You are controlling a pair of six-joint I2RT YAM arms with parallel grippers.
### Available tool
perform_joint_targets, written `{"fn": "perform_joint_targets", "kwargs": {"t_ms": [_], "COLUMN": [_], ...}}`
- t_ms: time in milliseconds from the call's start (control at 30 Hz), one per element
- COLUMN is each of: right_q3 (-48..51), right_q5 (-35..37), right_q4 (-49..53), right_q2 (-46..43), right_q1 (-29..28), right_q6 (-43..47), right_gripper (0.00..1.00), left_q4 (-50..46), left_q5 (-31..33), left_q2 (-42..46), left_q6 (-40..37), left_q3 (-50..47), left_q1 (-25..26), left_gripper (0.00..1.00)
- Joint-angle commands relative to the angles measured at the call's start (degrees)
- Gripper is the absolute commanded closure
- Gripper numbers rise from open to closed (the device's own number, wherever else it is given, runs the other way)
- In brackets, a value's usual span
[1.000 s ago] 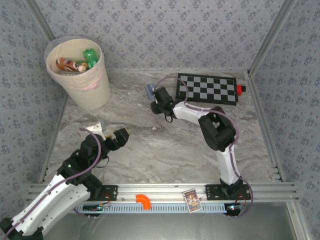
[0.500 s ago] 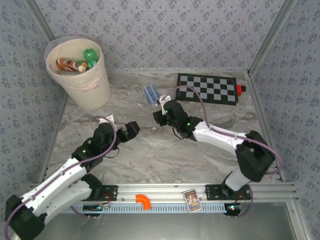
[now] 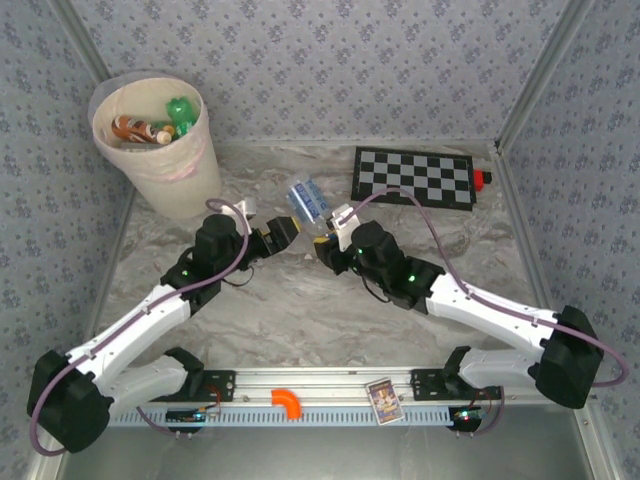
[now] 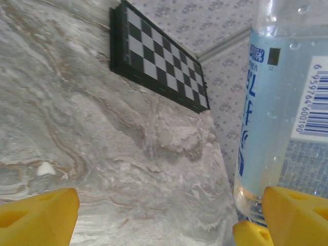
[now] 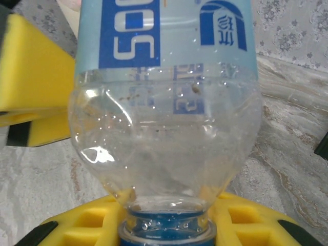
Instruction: Put the plastic bottles in the bin
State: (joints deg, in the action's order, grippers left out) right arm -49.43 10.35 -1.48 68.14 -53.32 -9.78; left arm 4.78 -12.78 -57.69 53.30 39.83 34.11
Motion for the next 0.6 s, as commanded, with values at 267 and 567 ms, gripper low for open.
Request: {"fn": "perform_joint_targets", "kwargs": {"t_ms": [267, 567], "right_q3": [0.10, -1.78], "right_q5": [0.98, 2.30], "right_q4": [2.26, 2.64], "right_q2": [0.15, 1.64], "right_q1": [-3.50, -7.61], "right_q6": [2.10, 4.84], "right_gripper": [0.73, 0.73], "left_q4": [6.59, 7.55], "left_q5": [-3.99, -6.66], "left_q2": [5.18, 2.26], "left_q6": [-1.70, 0.22], "left_q3": [2.75, 3.58], "left_q1": [-0.27, -0.23], "left_gripper": [0.10, 0.13]}}
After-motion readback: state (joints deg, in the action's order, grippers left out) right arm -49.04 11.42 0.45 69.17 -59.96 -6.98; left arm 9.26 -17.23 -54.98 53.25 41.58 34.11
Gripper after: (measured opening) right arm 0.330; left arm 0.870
